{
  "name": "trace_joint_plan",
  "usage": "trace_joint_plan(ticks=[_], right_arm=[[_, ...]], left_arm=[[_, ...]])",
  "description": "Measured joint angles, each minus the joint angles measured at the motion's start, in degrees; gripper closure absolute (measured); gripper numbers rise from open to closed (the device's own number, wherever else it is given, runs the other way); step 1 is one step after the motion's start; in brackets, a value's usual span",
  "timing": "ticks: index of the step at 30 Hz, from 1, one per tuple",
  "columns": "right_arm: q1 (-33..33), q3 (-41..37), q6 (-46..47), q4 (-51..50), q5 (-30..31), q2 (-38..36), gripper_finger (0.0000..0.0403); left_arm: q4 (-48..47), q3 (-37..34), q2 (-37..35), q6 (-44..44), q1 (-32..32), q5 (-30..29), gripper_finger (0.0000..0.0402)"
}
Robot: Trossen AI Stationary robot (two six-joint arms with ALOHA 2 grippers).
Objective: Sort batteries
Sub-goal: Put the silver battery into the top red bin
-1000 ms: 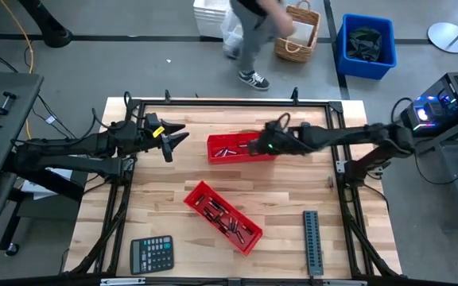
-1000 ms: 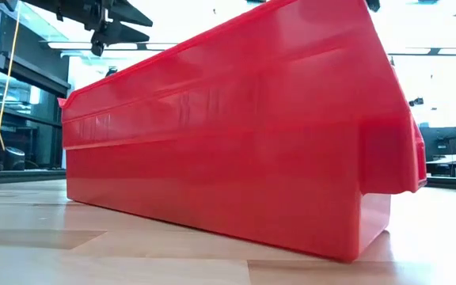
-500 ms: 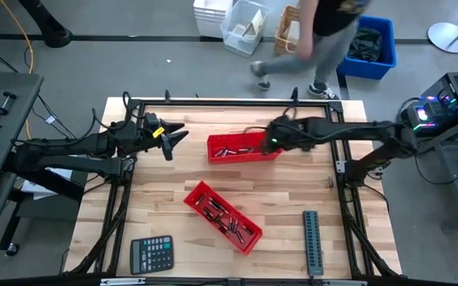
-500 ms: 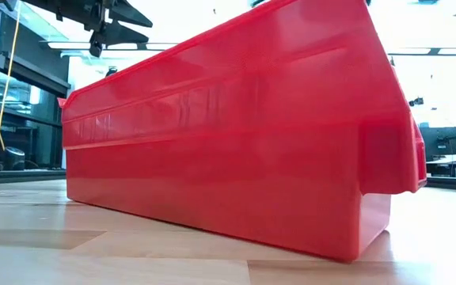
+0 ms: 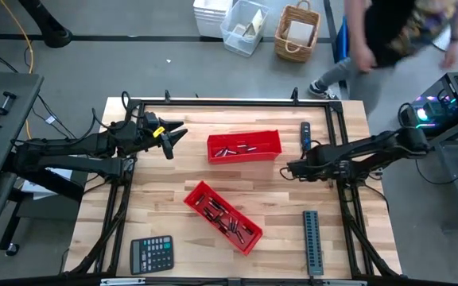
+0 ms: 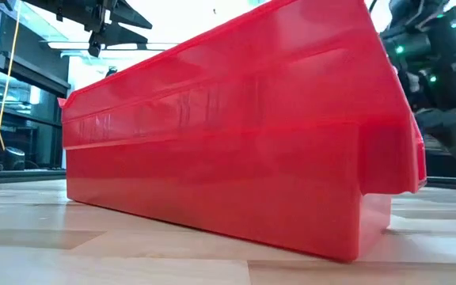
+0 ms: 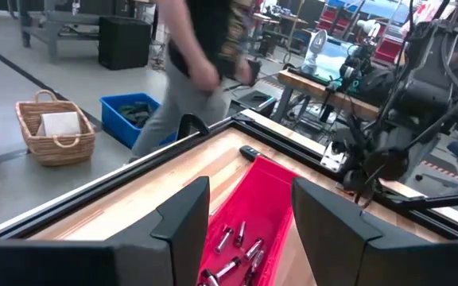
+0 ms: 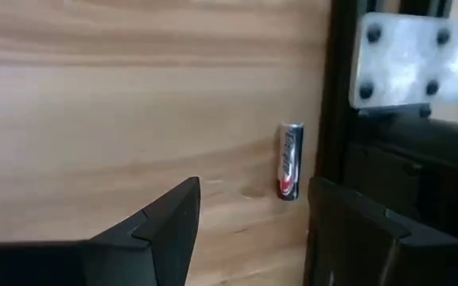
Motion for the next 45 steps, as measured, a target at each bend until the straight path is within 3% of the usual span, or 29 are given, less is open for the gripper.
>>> trace_joint_plan(ticks=[5, 10, 15, 19, 24, 31, 40, 45], right_arm=[[-2.0, 1.3, 3.1, -2.7, 4.9, 3.7, 0.0172], [-3.3, 0.9, -0.6, 0.2, -2.5, 8.7, 0.0181], [-3.5, 1.0, -20.8, 1.5, -5.0, 15.9, 0.0194], [-6.9, 1.1, -33.7, 1.5, -6.6, 21.6, 0.0194], [-12.0, 1.0, -49.3, 2.1, -12.8, 27.0, 0.0194], [-15.7, 1.1, -61.2, 1.5, -16.7, 29.3, 0.0195], [-21.5, 1.1, -64.6, 1.3, -17.0, 29.3, 0.0195], [-25.5, 1.1, -75.0, -0.2, -20.0, 29.3, 0.0195]], left_arm=[[0.0, 0.0, 0.0, 0.0, 0.1, 0.0, 0.0229], [0.1, 0.0, 0.0, 0.4, 0.1, 0.4, 0.0229], [0.0, 0.0, 0.0, 0.5, 0.0, 0.5, 0.0229], [0.0, 0.0, 0.0, 0.6, 0.1, 0.5, 0.0229], [0.0, 0.0, 0.0, 0.6, 0.0, 1.1, 0.0229], [0.0, 0.0, 0.0, 0.5, 0.0, 1.1, 0.0229], [0.0, 0.0, 0.0, 0.0, 0.0, 0.6, 0.0229], [0.1, 0.0, 0.0, -1.0, 0.0, 0.6, 0.0229]])
